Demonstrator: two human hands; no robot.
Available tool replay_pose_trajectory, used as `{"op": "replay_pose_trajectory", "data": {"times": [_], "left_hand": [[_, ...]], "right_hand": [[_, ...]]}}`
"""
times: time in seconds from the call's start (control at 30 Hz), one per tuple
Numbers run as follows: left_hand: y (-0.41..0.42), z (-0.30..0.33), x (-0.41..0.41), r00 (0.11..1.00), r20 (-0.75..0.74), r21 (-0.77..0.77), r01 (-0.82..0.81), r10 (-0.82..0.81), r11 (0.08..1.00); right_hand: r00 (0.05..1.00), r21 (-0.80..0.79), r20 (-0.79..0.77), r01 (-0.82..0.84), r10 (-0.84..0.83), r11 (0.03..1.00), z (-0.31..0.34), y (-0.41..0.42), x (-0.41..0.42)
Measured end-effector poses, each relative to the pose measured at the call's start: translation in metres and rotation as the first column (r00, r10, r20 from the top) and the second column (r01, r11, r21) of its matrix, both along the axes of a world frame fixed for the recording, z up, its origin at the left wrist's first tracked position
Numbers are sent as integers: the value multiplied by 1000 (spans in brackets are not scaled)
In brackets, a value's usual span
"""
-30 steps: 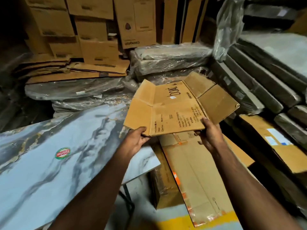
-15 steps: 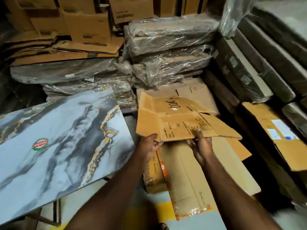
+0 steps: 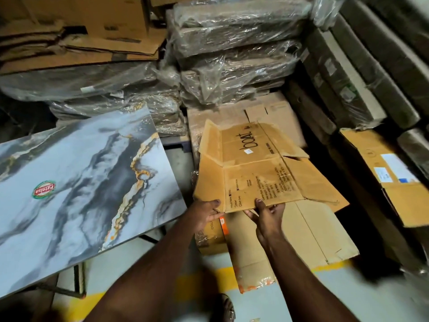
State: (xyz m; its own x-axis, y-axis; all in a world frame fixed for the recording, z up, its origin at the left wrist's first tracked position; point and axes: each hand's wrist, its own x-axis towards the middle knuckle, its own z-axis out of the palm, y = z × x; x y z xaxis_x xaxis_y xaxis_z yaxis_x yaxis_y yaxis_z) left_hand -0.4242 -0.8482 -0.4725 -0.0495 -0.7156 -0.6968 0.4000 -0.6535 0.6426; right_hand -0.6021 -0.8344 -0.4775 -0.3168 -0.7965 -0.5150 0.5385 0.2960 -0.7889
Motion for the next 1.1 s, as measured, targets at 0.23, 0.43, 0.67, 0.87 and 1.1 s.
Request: {"op": "replay_pose_trajectory", "data": {"times": [0.23, 0.43, 0.67, 0.87, 1.1], "left_hand": [[9, -35, -11, 971, 82, 95, -234, 226, 968], [19, -49, -8, 967, 221, 174, -164, 123, 971], [28, -60, -10, 973, 227, 255, -22, -38, 967], [33, -37, -4, 980, 161, 184, 89, -120, 979], [42, 31, 19, 986, 121, -140, 128, -111, 982]], "right_hand": [[987, 227, 21, 153, -162, 962, -47, 3, -12], [998, 480, 34, 32, -54, 877, -70, 2, -37], [979, 513, 148, -199, 142, 835, -89, 29, -46], [969, 339, 214, -194, 126, 921, -78, 38, -44], [862, 32, 298, -439, 410, 898, 0, 25, -1]]}}
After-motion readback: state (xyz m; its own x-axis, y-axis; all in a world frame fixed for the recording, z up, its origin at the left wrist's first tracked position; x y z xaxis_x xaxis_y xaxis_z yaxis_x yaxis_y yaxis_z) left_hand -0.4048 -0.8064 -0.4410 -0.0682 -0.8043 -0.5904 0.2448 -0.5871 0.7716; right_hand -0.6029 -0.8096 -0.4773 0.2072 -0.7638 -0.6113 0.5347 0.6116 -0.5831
